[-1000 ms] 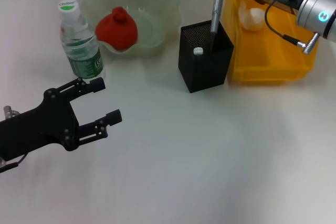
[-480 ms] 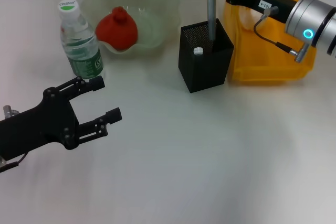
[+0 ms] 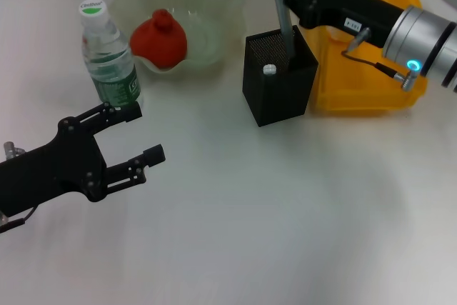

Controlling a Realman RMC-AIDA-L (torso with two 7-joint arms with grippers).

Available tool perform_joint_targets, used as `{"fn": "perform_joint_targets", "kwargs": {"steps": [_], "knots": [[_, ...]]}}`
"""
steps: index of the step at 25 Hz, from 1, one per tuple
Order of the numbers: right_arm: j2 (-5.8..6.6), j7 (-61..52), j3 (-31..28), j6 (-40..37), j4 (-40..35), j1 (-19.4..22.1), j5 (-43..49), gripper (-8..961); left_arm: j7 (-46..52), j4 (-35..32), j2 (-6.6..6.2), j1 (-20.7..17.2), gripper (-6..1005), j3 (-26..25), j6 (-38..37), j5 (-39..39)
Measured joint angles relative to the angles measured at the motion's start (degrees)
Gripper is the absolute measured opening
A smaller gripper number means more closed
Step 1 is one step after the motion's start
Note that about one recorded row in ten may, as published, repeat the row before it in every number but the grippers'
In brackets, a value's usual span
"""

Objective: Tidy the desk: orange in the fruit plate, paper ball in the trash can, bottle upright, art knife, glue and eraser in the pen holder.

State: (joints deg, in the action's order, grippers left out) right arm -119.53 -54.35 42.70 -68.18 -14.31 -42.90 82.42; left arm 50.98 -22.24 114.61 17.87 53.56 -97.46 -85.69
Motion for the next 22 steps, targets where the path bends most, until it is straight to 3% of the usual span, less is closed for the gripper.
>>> {"fn": "perform_joint_targets", "kwargs": {"steps": [8, 22], "knots": [[-0.09, 11.37, 0.71, -0.87, 2.85, 0.01, -0.25, 237, 0.00, 0.00, 0.07, 0.28, 784, -0.30, -0.01, 0.00], [-0.09, 11.64, 0.63, -1.09, 2.97, 0.06, -0.25, 266, 0.16, 0.04, -0.10, 0.70, 784, -0.57, -0.01, 0.00]]}}
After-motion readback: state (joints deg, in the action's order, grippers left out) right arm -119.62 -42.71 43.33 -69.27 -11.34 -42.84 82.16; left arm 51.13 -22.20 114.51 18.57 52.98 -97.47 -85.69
